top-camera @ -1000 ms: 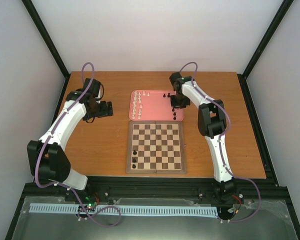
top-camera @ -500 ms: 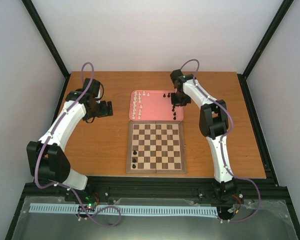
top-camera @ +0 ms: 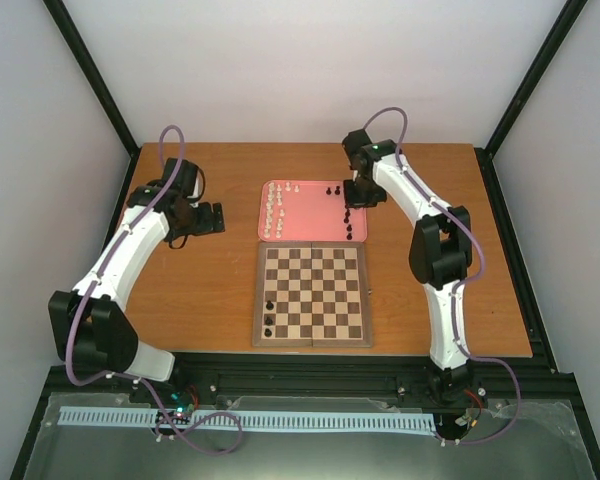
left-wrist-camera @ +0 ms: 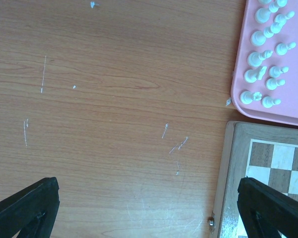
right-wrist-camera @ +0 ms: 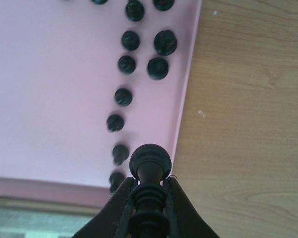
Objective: Set up the chess pieces on the board
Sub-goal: Place the chess piece on the chessboard.
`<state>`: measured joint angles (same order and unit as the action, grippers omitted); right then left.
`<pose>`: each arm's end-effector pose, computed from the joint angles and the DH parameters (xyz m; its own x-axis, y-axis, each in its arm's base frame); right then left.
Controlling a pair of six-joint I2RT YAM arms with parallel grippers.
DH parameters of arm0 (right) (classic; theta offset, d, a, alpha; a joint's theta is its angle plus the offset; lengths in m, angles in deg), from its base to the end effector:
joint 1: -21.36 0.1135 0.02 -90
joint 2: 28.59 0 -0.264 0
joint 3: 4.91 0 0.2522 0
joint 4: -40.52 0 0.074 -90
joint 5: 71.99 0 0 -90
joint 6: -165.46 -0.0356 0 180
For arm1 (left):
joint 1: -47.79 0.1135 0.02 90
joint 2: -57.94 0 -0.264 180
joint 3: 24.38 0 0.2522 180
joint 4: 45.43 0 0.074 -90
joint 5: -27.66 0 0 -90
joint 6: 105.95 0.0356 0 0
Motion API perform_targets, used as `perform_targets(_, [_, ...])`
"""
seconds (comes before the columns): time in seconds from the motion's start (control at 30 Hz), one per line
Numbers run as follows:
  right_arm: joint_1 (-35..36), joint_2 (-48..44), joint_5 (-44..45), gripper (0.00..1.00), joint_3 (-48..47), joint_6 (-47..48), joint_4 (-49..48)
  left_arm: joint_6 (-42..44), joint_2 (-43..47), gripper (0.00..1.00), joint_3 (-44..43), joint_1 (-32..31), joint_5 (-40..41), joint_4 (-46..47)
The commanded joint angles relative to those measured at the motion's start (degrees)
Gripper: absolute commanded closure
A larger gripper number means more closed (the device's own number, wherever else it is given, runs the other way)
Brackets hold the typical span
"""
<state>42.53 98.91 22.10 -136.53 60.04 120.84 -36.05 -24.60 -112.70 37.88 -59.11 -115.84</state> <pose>0.4284 0.1632 0.2347 -0.9646 -0.0891 -0.2484 -0.0912 0.9958 -0.0033 0.2797 -0.0468 0.3017 -0.8867 -0.1934 -0.4199 -0.1669 0.9810 -0.0994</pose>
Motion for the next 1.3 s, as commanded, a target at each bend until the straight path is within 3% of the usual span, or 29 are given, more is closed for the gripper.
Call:
perform_targets(0.0, [4.3, -5.5, 0.8, 0.88, 1.3, 0.0, 3.1, 1.1, 2.3, 0.00, 0.3, 0.2, 0.0, 0.1])
perform_targets(0.23, [13.7, -8.4, -1.0, 0.88, 3.0, -3.8, 4.3, 1.4, 5.1, 0.00, 1.1, 0.2, -0.1, -0.6])
perform_targets(0.67, [30.7, -4.2, -6.2, 0.89, 3.6, -9.7, 2.4, 0.7, 8.6, 0.00, 3.7, 0.2, -1.2, -0.9])
perform_targets(1.27, [37.6, -1.2, -8.1, 0.90, 8.5, -11.3, -1.4, 0.5, 12.2, 0.00, 5.9, 0.1, -1.5, -0.8])
